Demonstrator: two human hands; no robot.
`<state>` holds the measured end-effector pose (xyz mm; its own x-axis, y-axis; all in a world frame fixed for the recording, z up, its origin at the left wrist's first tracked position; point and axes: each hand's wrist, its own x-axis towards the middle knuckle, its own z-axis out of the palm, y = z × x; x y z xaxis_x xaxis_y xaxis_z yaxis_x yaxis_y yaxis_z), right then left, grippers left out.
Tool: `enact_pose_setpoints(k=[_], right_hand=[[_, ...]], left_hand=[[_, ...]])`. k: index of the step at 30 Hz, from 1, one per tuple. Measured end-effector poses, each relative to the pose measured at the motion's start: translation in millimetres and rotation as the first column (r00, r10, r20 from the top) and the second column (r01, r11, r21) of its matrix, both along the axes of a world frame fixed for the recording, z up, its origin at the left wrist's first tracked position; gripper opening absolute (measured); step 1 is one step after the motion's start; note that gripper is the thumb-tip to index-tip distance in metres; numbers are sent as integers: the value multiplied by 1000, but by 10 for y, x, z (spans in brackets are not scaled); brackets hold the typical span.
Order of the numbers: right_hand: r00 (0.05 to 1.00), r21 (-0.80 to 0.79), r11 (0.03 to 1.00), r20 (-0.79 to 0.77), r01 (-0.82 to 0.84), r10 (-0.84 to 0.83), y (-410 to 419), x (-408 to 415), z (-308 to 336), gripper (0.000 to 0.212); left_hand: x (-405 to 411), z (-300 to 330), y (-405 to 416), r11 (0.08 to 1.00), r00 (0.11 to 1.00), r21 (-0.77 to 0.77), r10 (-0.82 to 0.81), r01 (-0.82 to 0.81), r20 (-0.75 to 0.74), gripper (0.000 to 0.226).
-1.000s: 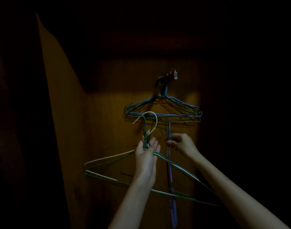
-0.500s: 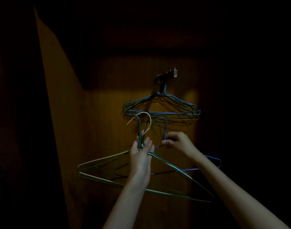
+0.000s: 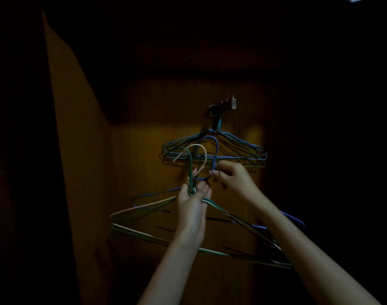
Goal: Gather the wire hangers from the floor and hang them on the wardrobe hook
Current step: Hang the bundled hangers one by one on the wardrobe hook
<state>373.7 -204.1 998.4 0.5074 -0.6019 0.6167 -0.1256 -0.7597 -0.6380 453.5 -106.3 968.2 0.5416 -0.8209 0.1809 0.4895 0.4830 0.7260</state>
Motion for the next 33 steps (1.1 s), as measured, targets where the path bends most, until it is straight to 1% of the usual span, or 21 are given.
enact_pose_setpoints(k=[3, 5, 7, 10, 12, 16, 18, 21, 25, 29, 33], right_hand=[[1000, 27, 1000, -7, 14, -14, -50, -81, -12, 4], [1000, 65, 997, -6, 30, -30, -90, -157, -47, 11], [996, 81, 993, -16, 84, -83, -144, -251, -107, 17], [985, 64, 983, -16, 173, -172, -230, -425, -195, 21], [980, 40, 979, 23, 199, -200, -290, -533, -216, 18], [966, -20, 969, 83, 246, -243, -412, -618, -180, 24], [947, -31, 951, 106, 307, -303, -498, -600, -162, 18], [908, -15, 922, 182, 386, -377, -609, -561, -133, 9], [848, -68, 878, 305, 474, -434, -692, -529, -27, 3], [805, -26, 880, 417, 474, -422, -825, -555, 142, 4], [787, -7, 865, 417, 502, -454, -1051, -530, 222, 5]], left_hand=[[33, 27, -68, 1000, 1000, 1, 13, -13, 12, 43], [46, 43, -131, 1000, 1000, -4, 14, -14, 12, 44], [52, 62, -196, 1000, 1000, -19, 10, -10, 12, 46], [83, 108, -285, 999, 1000, -43, 16, -16, 10, 49], [114, 159, -348, 998, 999, -51, 30, -29, 13, 47], [127, 256, -479, 997, 999, -71, 15, -12, 36, 47], [110, 303, -541, 997, 999, -81, 5, -2, 45, 47], [99, 384, -635, 994, 999, -107, 1, 4, 39, 46], [163, 490, -738, 990, 999, -140, -6, 12, 42, 50], [268, 570, -818, 986, 1000, -164, -1, 4, 19, 56], [347, 591, -902, 986, 1000, -166, 8, -5, 19, 57]])
